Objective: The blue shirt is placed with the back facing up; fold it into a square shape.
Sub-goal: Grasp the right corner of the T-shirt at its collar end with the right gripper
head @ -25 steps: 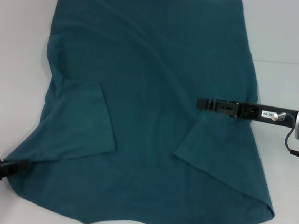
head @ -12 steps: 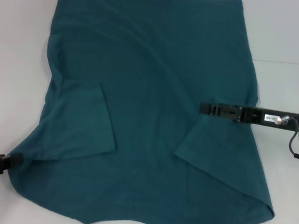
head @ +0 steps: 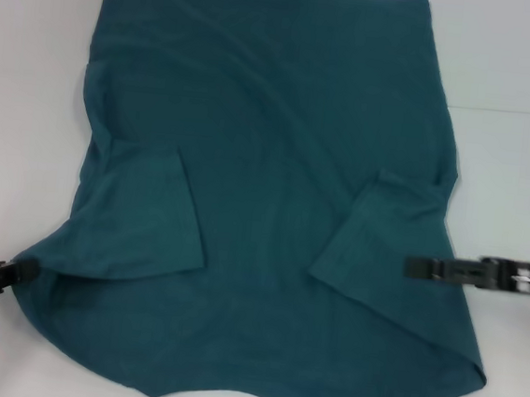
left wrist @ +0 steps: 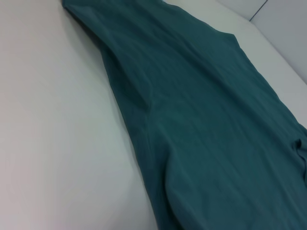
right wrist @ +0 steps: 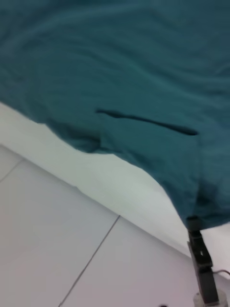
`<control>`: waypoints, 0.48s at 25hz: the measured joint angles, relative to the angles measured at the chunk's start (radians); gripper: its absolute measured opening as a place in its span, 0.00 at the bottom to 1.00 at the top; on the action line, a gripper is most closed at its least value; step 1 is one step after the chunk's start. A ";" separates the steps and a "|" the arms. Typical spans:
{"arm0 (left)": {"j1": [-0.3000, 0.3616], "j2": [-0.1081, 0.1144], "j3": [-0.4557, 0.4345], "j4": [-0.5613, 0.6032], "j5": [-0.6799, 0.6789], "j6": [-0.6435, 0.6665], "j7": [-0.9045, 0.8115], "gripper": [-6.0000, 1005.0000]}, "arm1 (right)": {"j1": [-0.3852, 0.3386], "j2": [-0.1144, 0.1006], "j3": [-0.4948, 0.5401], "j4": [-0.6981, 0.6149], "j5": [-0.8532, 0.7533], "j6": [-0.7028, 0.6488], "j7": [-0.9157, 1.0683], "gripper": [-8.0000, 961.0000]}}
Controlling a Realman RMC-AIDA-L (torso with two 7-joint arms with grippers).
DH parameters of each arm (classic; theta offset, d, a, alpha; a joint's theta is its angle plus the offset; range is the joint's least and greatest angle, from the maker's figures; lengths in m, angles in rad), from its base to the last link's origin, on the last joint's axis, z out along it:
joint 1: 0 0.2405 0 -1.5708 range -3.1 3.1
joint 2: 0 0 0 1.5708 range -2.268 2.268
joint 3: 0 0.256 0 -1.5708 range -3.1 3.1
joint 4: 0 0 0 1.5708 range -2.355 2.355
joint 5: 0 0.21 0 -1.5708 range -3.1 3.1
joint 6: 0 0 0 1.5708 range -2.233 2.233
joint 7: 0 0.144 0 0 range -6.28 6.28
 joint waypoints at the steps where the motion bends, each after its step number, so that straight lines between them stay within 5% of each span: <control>1: 0.000 0.000 0.001 0.000 0.000 0.000 -0.004 0.03 | -0.022 -0.002 0.001 -0.021 0.000 -0.015 0.021 0.95; 6: -0.008 -0.004 0.001 -0.002 -0.002 0.000 -0.016 0.03 | -0.126 -0.005 0.003 -0.107 0.000 -0.047 0.066 0.95; 12: -0.021 -0.007 0.004 -0.022 -0.003 -0.002 -0.013 0.03 | -0.160 -0.011 0.005 -0.116 -0.031 -0.018 0.066 0.95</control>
